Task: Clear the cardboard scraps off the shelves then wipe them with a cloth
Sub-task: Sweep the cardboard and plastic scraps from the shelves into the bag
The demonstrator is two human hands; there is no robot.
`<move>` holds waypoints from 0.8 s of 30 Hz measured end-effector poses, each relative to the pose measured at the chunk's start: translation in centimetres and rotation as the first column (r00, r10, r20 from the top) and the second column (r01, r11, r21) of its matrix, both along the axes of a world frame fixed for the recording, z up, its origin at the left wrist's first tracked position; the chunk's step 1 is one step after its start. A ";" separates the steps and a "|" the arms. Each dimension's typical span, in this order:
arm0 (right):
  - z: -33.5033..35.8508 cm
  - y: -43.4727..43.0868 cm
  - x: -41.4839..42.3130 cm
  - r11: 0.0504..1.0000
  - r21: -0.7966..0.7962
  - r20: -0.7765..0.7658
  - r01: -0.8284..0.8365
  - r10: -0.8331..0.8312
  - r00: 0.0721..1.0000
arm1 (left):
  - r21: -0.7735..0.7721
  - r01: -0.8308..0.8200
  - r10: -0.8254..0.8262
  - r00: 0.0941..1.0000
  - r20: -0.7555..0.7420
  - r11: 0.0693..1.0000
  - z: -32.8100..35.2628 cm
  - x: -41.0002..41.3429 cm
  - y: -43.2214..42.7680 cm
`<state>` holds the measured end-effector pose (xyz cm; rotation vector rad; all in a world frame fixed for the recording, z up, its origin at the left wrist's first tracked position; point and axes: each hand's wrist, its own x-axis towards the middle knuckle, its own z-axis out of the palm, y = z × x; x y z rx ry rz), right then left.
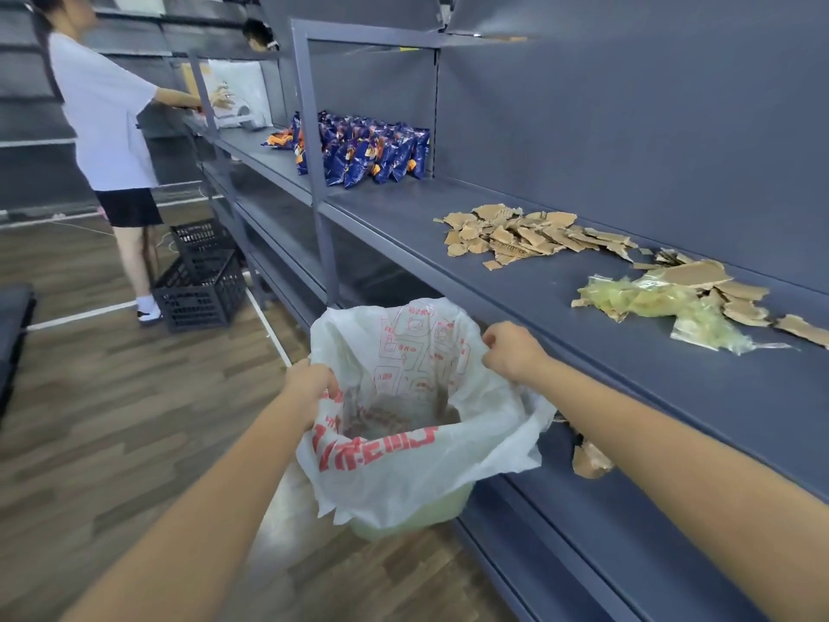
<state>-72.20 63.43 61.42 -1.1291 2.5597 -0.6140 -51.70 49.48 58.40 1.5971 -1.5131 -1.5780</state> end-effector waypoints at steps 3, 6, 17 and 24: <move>0.5 0.2 -0.4 0.995 0.038 -0.089 -0.095 0.098 0.991 | 0.010 -0.034 0.033 0.999 0.011 0.999 0.2 -0.1 0.6; 1.9 0.5 -0.8 0.984 -0.007 -0.183 -0.179 0.174 0.967 | 0.018 -0.080 0.079 0.996 0.044 0.997 0.9 -0.1 1.3; 3.3 5.3 -9.4 0.978 0.111 -0.447 0.176 -0.109 0.888 | -0.001 -0.086 0.086 0.996 0.023 0.996 0.4 -1.7 3.3; 2.1 6.4 -10.4 0.971 0.170 -0.338 0.171 -0.106 0.935 | 0.003 -0.092 0.092 0.996 0.005 0.996 0.0 -3.0 4.0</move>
